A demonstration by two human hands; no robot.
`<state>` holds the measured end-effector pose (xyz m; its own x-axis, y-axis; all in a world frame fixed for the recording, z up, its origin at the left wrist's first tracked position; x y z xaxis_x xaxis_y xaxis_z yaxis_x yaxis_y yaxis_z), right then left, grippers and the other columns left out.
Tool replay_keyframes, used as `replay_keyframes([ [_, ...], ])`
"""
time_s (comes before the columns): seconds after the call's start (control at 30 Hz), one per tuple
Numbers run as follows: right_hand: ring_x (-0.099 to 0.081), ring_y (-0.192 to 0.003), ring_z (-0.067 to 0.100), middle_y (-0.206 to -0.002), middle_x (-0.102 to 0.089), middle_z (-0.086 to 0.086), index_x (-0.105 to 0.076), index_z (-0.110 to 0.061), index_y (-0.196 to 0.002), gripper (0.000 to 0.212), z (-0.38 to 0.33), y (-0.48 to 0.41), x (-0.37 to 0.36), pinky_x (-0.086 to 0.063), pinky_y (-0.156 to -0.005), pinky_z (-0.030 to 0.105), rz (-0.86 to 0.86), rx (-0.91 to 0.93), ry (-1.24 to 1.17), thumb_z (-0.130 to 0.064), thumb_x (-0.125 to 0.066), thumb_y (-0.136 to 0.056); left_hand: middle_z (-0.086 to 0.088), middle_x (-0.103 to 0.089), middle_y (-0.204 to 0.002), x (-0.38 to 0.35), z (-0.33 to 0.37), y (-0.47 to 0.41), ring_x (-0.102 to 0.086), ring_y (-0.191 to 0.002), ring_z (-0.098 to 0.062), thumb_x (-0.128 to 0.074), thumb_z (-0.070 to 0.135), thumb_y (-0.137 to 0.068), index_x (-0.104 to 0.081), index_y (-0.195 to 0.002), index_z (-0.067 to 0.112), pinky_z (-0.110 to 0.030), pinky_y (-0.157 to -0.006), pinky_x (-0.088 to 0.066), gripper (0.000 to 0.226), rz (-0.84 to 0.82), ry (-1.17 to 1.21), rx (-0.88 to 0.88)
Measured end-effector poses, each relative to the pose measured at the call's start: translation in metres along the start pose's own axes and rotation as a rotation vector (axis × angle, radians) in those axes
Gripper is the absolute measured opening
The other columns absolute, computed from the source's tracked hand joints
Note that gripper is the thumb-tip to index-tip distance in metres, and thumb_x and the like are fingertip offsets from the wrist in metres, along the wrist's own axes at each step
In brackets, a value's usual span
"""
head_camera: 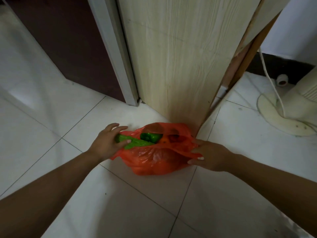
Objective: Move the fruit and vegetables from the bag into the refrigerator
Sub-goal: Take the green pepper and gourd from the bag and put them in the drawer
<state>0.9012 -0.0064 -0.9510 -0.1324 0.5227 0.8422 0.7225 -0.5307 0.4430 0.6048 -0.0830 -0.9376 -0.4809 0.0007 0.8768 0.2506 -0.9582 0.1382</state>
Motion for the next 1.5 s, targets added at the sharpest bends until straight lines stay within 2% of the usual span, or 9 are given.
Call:
replay_keyframes([
  [0.3, -0.044, -0.123, 0.003, -0.14, -0.041, -0.02, -0.044, -0.043, -0.132, 0.046, -0.006, 0.051, 0.011, -0.039, -0.101, 0.023, -0.083, 0.054, 0.076, -0.06, -0.04, -0.09, -0.003, -0.047, -0.103, -0.031, 0.025, 0.0, -0.052, -0.099, -0.014, -0.066, 0.033, -0.084, -0.058, -0.109, 0.033, -0.012, -0.08, -0.039, 0.026, -0.197, 0.231, 0.009],
  [0.53, -0.055, -0.112, 0.015, -0.13, -0.056, -0.008, -0.049, -0.034, -0.131, 0.052, -0.017, 0.035, 0.066, -0.046, -0.091, 0.03, 0.402, 0.109, 0.052, -0.061, -0.043, -0.087, -0.001, -0.043, -0.104, -0.047, 0.06, 0.009, -0.059, -0.07, -0.018, -0.068, 0.025, -0.082, -0.058, -0.107, 0.031, -0.036, -0.058, -0.056, 0.027, -0.263, 0.338, -0.061],
  [0.67, -0.02, -0.141, 0.026, -0.156, -0.017, 0.002, -0.016, -0.033, -0.148, 0.091, -0.007, -0.012, 0.028, -0.029, -0.112, 0.05, 0.218, -0.034, -0.057, -0.079, -0.042, -0.074, 0.002, -0.043, -0.105, -0.05, 0.061, 0.018, -0.063, -0.075, -0.029, -0.069, 0.028, -0.082, -0.055, -0.103, 0.041, -0.044, -0.068, -0.056, 0.029, -0.277, 0.332, -0.074],
  [0.73, -0.032, -0.136, 0.028, -0.151, -0.03, 0.003, -0.017, -0.034, -0.146, 0.101, 0.002, -0.025, 0.012, -0.036, -0.107, 0.051, 0.155, -0.044, -0.157, -0.089, -0.037, -0.065, 0.003, -0.043, -0.105, -0.049, 0.059, 0.021, -0.063, -0.079, -0.032, -0.069, 0.028, -0.082, -0.054, -0.102, 0.043, -0.042, -0.072, -0.055, 0.029, -0.278, 0.321, -0.069],
  [0.87, -0.056, -0.102, 0.016, -0.113, -0.058, -0.003, -0.04, -0.033, -0.134, 0.072, 0.018, -0.027, -0.013, -0.047, -0.091, 0.036, 0.083, 0.002, -0.204, -0.071, -0.054, -0.074, -0.001, -0.044, -0.107, -0.051, 0.054, 0.022, -0.062, -0.085, -0.027, -0.071, 0.027, -0.081, -0.059, -0.108, 0.034, -0.038, -0.077, -0.055, 0.03, -0.302, 0.368, -0.015],
  [1.07, -0.053, -0.111, 0.018, -0.121, -0.056, -0.002, -0.049, -0.024, -0.128, 0.058, 0.027, -0.003, -0.032, -0.041, -0.094, 0.027, -0.174, -0.118, -0.285, -0.058, -0.057, -0.082, -0.005, -0.058, -0.116, -0.058, 0.059, 0.01, -0.063, -0.1, -0.016, -0.079, 0.009, -0.072, -0.051, -0.125, 0.026, -0.035, -0.086, -0.055, 0.062, -0.418, 0.582, 0.078],
  [1.2, -0.046, -0.124, 0.017, -0.139, -0.047, -0.003, -0.038, -0.028, -0.141, 0.058, 0.025, -0.004, -0.016, -0.033, -0.101, 0.027, -0.083, -0.129, -0.357, -0.055, -0.045, -0.09, 0.007, -0.053, -0.12, -0.055, 0.073, 0.002, -0.054, -0.105, -0.003, -0.066, 0.034, -0.084, -0.052, -0.126, 0.027, -0.013, -0.085, -0.043, 0.045, -0.355, 0.481, 0.05],
  [1.33, -0.051, -0.115, 0.011, -0.132, -0.055, -0.004, -0.056, -0.026, -0.128, 0.036, 0.019, -0.015, -0.004, -0.036, -0.1, 0.025, 0.085, -0.133, -0.428, -0.039, -0.048, -0.095, 0.002, -0.049, -0.115, -0.056, 0.076, 0.0, -0.044, -0.109, -0.007, -0.052, 0.032, -0.093, -0.059, -0.117, 0.026, -0.017, -0.091, -0.031, 0.026, -0.254, 0.231, -0.047],
  [1.5, -0.054, -0.111, 0.013, -0.127, -0.06, -0.002, -0.061, -0.024, -0.121, 0.032, 0.027, -0.026, -0.006, -0.039, -0.098, 0.027, 0.216, -0.196, -0.439, -0.038, -0.053, -0.093, 0.0, -0.055, -0.109, -0.06, 0.057, 0.007, -0.055, -0.104, -0.014, -0.055, 0.04, -0.09, -0.061, -0.101, 0.04, -0.03, -0.092, -0.045, 0.013, -0.331, 0.189, -0.029],
])
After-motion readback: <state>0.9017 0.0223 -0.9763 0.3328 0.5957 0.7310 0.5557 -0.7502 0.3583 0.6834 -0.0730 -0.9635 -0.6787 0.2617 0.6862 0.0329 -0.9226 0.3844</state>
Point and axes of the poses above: each hand's wrist, its own y-axis away from the middle knuckle, its own x-axis out of the back of the hand, z = x × y, the point moved 8 cm from there along -y, towards the middle knuckle
